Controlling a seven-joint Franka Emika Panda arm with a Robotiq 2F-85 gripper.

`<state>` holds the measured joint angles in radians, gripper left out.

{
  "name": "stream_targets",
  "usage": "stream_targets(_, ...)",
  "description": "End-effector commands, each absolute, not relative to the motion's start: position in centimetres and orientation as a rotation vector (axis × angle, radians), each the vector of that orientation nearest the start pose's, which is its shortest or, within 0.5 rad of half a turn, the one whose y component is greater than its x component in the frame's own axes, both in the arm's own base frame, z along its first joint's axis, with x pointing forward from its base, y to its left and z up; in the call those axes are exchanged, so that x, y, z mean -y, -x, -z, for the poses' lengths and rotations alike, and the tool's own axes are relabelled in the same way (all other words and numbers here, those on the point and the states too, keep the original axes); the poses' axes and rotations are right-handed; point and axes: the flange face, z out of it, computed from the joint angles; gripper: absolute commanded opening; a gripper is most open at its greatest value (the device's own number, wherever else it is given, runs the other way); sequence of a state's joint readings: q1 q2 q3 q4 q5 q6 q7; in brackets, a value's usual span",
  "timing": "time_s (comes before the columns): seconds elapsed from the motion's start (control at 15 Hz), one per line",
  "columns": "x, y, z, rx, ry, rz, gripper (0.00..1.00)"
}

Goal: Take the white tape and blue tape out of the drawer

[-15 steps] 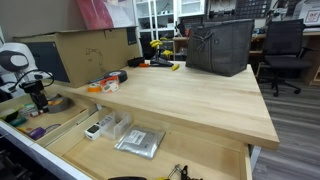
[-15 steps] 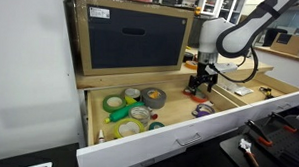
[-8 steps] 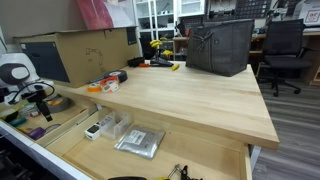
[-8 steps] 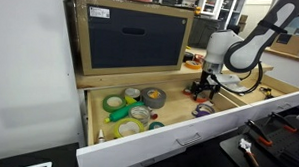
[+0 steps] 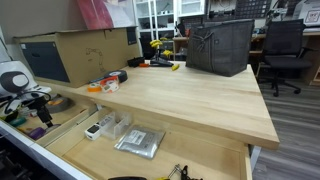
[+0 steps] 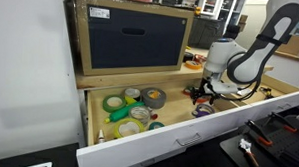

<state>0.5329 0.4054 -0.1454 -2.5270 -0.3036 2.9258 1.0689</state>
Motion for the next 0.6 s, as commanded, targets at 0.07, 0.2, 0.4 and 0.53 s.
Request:
stream_targets(0.07,-18.1,-40.8,-10.5,-0.712,3.15,0.123,1.0)
stream_targets(0.2,-18.3,-41.2,-10.0,-0.733,3.141,0.124,1.0)
stream_targets(0.4,-18.7,-42.2,-9.6,-0.775,3.118,0.145,0.74)
stream_targets(0.53,-19.0,-42.7,-9.5,-0.795,3.105,0.15,0.58)
